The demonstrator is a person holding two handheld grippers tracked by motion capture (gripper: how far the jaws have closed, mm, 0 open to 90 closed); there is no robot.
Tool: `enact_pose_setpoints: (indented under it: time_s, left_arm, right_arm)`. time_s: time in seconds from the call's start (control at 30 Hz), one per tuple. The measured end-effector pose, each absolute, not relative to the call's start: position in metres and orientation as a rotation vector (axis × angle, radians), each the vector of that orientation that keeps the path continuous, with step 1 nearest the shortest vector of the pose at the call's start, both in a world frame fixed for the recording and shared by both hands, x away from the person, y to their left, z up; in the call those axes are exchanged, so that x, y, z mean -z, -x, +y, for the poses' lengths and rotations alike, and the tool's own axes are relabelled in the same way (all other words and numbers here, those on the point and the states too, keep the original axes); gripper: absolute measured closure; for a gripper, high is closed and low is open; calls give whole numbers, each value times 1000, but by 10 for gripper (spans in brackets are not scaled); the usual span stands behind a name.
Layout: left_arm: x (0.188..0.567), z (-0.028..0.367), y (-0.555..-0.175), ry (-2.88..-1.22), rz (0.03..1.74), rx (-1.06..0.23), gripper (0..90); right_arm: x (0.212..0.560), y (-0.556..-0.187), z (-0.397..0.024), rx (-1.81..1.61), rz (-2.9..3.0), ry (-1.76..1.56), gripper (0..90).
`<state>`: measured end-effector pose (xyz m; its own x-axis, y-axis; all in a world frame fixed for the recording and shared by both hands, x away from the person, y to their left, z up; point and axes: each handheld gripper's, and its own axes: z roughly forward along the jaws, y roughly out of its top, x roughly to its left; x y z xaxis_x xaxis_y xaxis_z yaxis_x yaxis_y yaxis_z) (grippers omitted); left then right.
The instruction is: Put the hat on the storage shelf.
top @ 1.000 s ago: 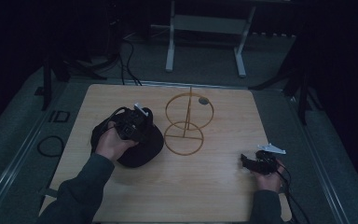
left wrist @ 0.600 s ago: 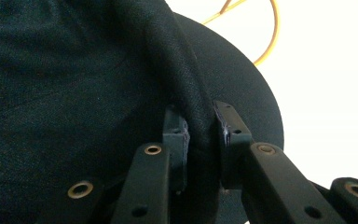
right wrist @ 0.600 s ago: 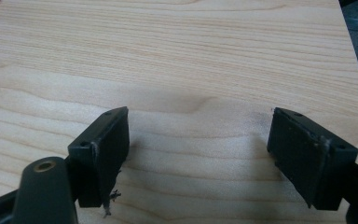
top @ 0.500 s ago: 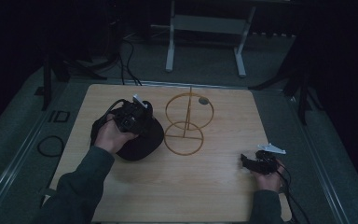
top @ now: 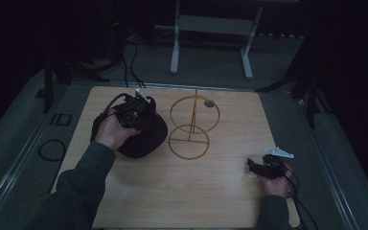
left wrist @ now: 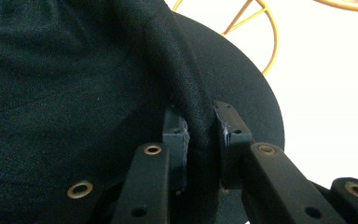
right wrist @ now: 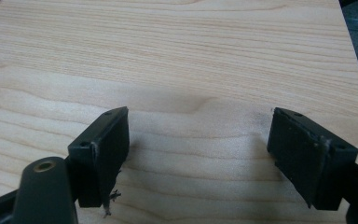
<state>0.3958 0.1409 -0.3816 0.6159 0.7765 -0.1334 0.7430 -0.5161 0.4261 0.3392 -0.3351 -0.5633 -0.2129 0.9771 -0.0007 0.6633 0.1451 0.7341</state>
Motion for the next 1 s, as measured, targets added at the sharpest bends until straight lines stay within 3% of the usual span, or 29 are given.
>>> enact_pose_setpoints:
  time_s: [1.0]
  left_arm:
    - [338, 141, -419, -2385, 1174, -151, 763]
  right_arm:
    - [563, -339, -335, -849, 1940, -1564, 207]
